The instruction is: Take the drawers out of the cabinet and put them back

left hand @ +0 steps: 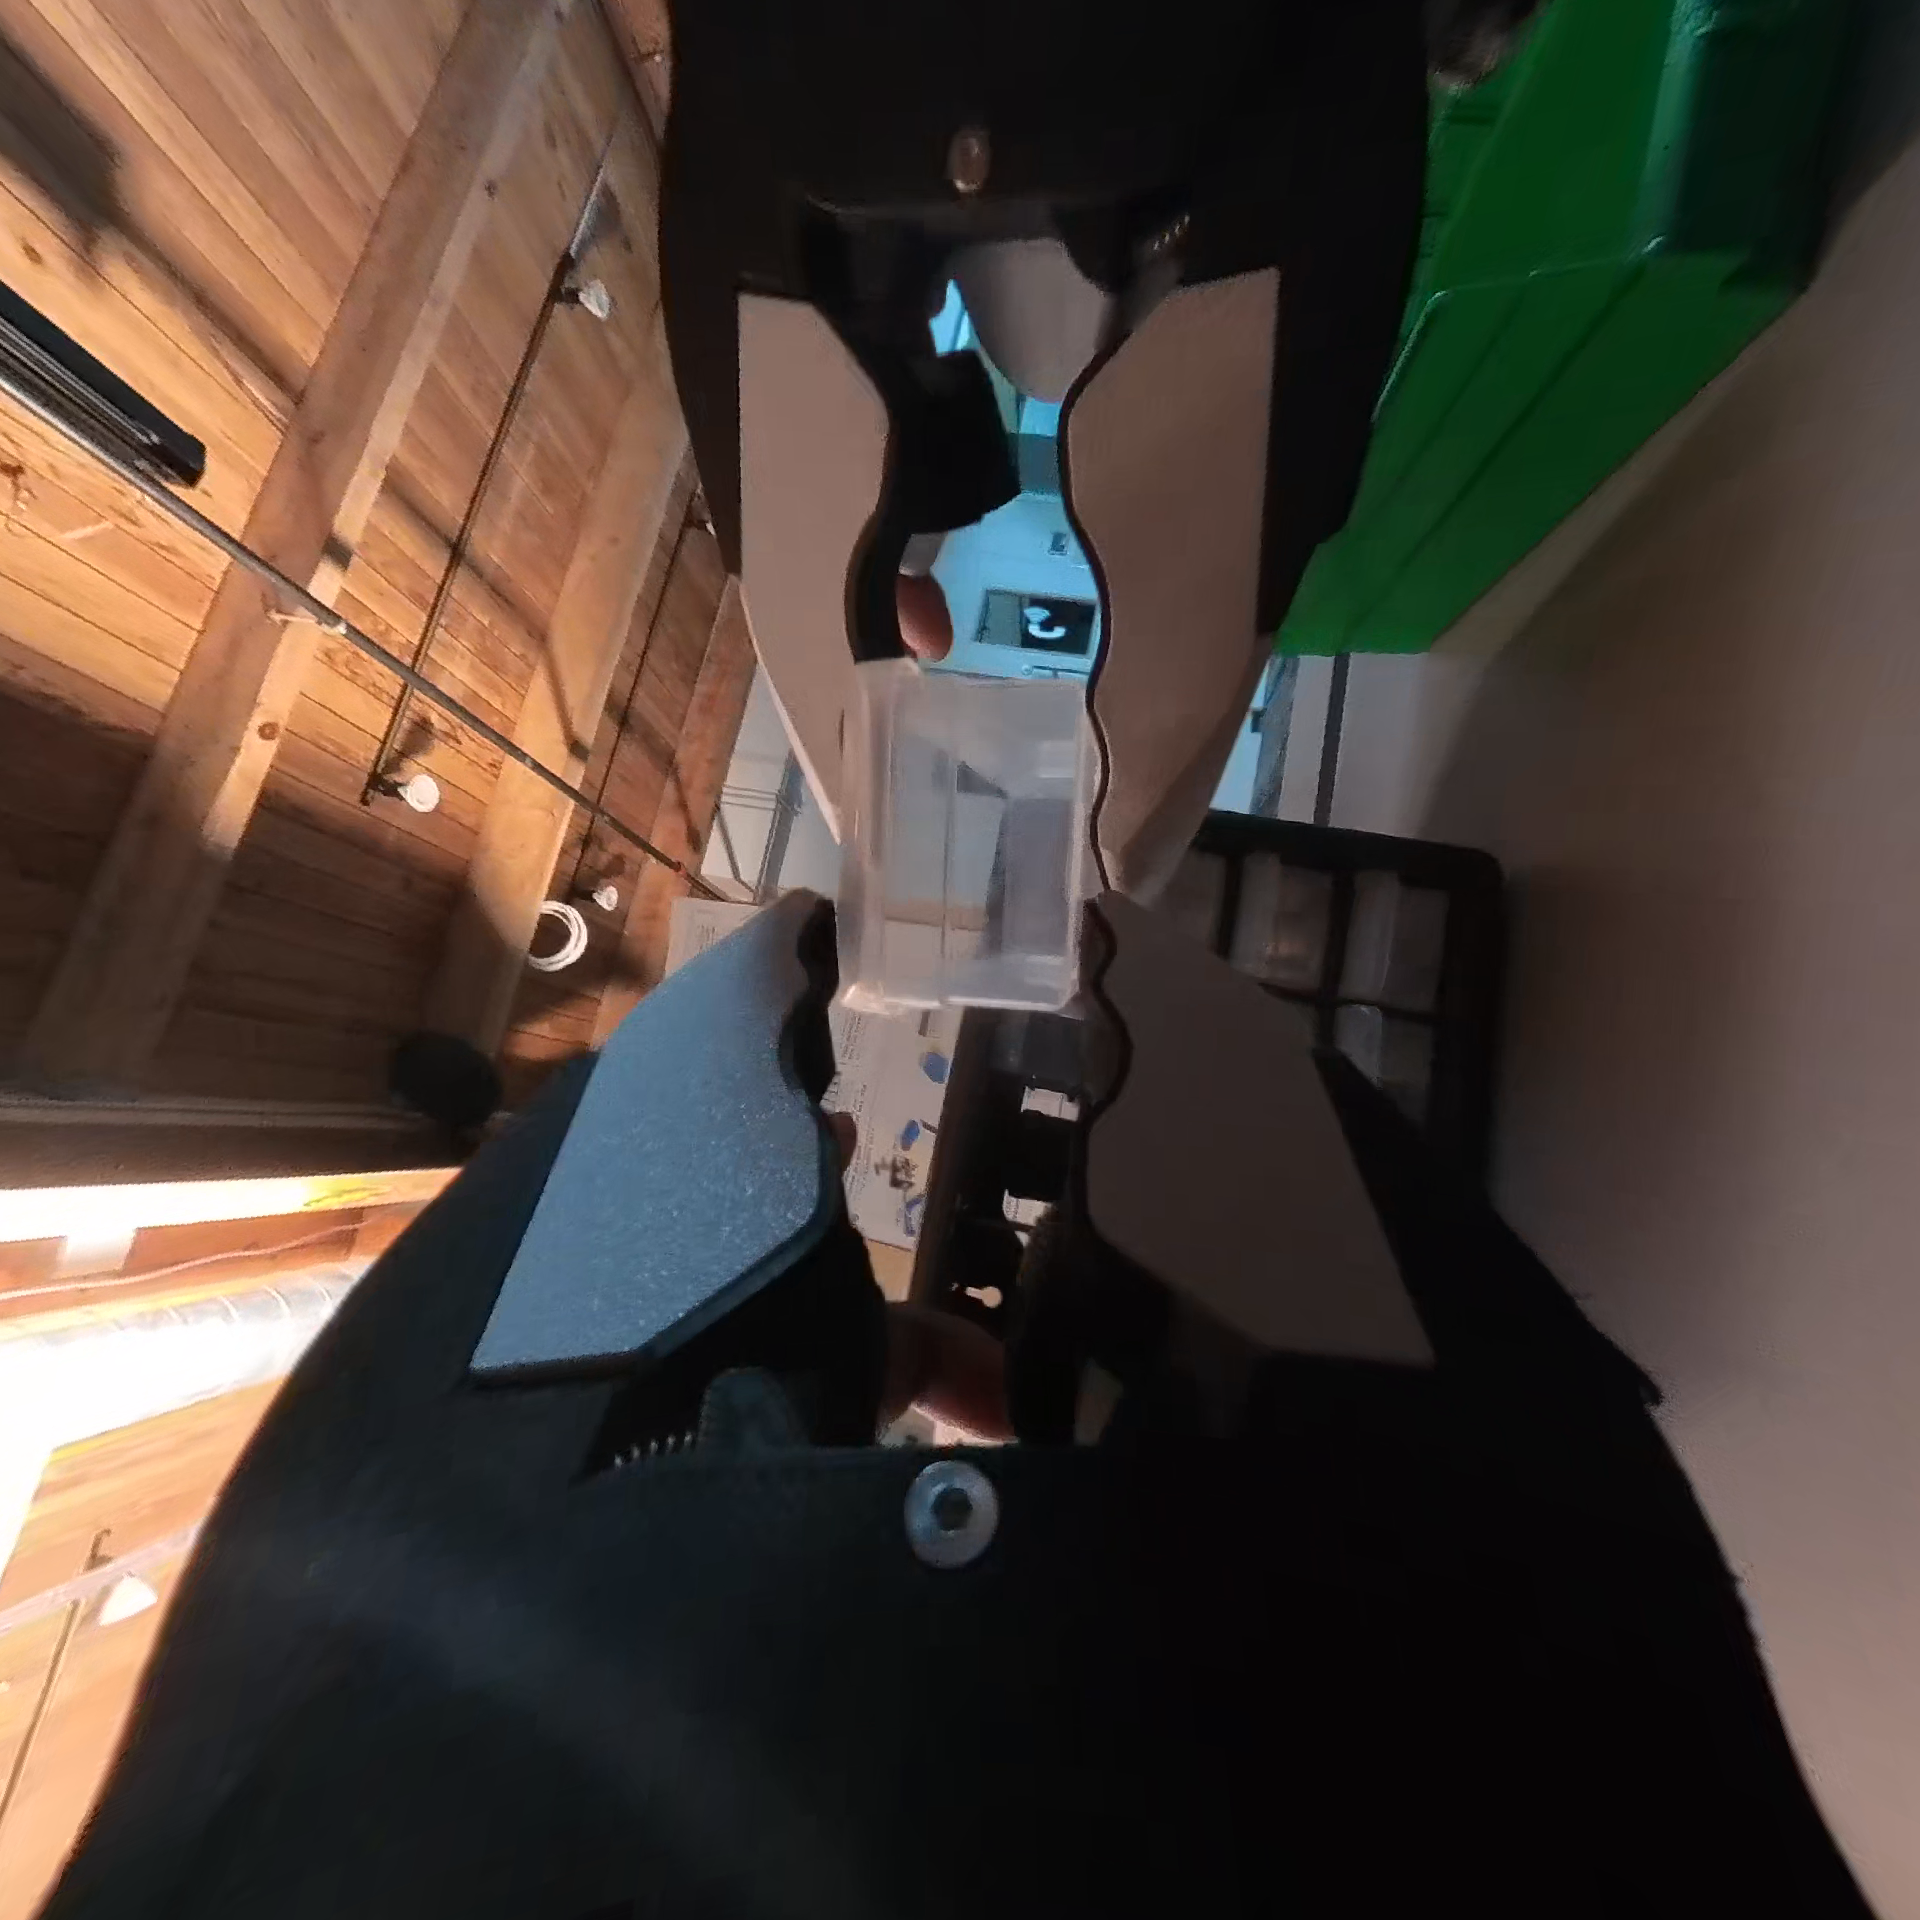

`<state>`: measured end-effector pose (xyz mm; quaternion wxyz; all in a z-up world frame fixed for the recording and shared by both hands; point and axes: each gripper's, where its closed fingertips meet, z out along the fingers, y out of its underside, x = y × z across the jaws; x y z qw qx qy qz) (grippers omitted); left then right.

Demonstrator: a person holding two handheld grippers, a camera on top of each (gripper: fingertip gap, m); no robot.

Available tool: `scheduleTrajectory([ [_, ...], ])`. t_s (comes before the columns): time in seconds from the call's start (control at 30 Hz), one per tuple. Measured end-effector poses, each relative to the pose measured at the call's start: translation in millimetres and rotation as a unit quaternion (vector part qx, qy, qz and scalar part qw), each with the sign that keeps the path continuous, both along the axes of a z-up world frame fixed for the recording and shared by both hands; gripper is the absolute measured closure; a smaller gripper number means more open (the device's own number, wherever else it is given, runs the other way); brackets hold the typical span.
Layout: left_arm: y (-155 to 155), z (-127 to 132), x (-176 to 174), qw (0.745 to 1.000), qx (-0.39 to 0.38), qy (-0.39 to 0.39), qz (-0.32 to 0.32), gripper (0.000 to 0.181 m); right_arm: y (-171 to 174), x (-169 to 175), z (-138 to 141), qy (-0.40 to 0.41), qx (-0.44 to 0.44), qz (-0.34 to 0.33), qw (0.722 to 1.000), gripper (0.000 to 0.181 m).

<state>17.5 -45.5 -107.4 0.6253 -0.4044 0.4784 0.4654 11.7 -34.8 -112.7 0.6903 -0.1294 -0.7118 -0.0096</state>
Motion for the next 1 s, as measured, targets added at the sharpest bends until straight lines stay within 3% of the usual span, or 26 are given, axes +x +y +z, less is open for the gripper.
scheduleTrajectory([
  [0.03, -2, 0, 1, 1.000, 0.001, 0.006, -0.004, 0.136, -1, 0, 1, 0.005, 0.011, 0.005, 1.000, 0.127],
  [0.2, -14, -1, 1, 0.999, -0.017, 0.006, -0.052, 0.137, 8, -4, 2, 0.027, 0.124, 0.007, 0.992, 0.125],
  [0.33, -4, -7, -14, 0.999, -0.035, -0.023, -0.009, 0.137, 16, -13, -6, -0.008, 0.112, -0.021, 0.993, 0.130],
  [0.43, -1, -3, -12, 1.000, -0.006, -0.003, 0.021, 0.123, 22, -18, -4, -0.023, 0.145, -0.068, 0.987, 0.132],
  [0.67, -1, 0, -11, 0.998, 0.030, 0.024, 0.042, 0.133, 14, -26, 2, -0.007, 0.124, -0.048, 0.991, 0.133],
  [0.8, -1, -1, -20, 0.997, 0.011, 0.013, 0.074, 0.134, 15, -30, -3, -0.007, 0.043, -0.028, 0.999, 0.135],
  [0.87, -4, 5, -26, 0.996, 0.017, -0.001, 0.083, 0.134, 13, -29, 0, 0.005, -0.033, 0.013, 0.999, 0.130],
  [1.0, -11, 17, -44, 0.992, 0.037, -0.007, 0.124, 0.135, 23, -17, 21, 0.024, -0.229, 0.085, 0.969, 0.127],
])
